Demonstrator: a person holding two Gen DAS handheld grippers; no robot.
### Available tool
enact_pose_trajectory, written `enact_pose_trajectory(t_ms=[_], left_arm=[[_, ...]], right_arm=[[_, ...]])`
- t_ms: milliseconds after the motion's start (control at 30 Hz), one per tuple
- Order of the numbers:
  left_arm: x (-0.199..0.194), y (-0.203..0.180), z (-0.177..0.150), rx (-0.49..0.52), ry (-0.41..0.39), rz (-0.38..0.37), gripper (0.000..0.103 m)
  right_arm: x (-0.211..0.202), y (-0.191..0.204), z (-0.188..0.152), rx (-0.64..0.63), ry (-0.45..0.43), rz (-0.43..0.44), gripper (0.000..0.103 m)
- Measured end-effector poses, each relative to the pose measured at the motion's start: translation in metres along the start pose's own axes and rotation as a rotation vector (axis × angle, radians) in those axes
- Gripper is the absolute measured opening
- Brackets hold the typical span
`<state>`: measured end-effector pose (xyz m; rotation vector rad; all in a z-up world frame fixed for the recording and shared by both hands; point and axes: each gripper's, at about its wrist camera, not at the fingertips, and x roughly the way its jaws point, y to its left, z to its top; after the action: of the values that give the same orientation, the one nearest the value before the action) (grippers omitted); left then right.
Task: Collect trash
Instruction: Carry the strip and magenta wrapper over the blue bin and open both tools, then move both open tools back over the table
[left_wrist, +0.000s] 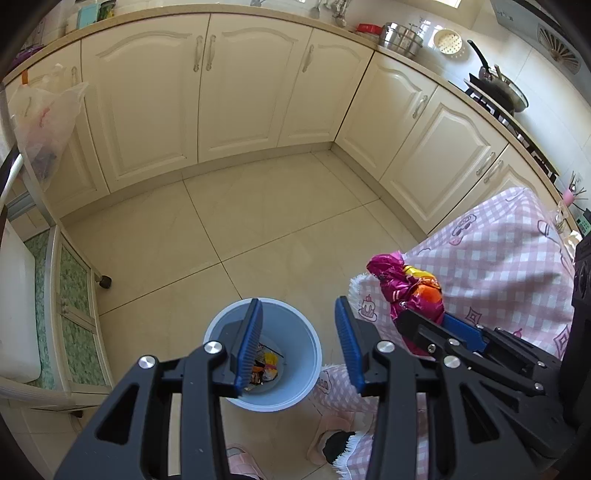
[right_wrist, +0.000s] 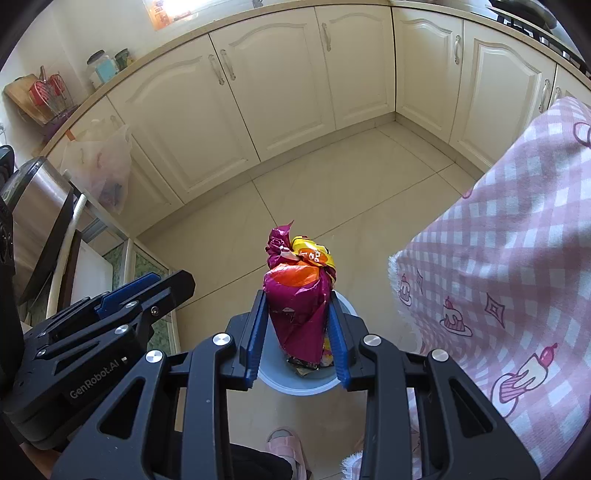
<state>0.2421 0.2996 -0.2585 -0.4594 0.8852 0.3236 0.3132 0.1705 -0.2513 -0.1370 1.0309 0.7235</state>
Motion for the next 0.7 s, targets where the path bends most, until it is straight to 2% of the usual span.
enact_pose_trajectory(t_ms=[167,267,433,600,700], left_arm=[[-0.006,0.009,0.003,-0.021,-0.018,0.003,0.04],[-0.01,0.015,0.005,-0.047,-0.031,0.01,0.04],[-0.014,0.02,0.008,-0.063,-0.036,0.007,0.04],[-0.021,0.012,0.009,-0.065,-0.039,-0.019,0.04],[-0.03,-0.008,0.01,-0.039,-0.052,-0.05,0.04]], right_arm=[[0.002,0.006,0.005,-0.006,-0.004,0.011,0.031],[0.005,0.008,0.009,0.009,-0.002,0.034,0.034],[0.002,0.009,0.012,0.005,-0.008,0.019,0.044],[-0.02,0.003,0.011,-0.006,-0.045,-0.002,0.044],[-0.043,-0.007,0.013,-0.009,-0.083,-0.029,0.044]])
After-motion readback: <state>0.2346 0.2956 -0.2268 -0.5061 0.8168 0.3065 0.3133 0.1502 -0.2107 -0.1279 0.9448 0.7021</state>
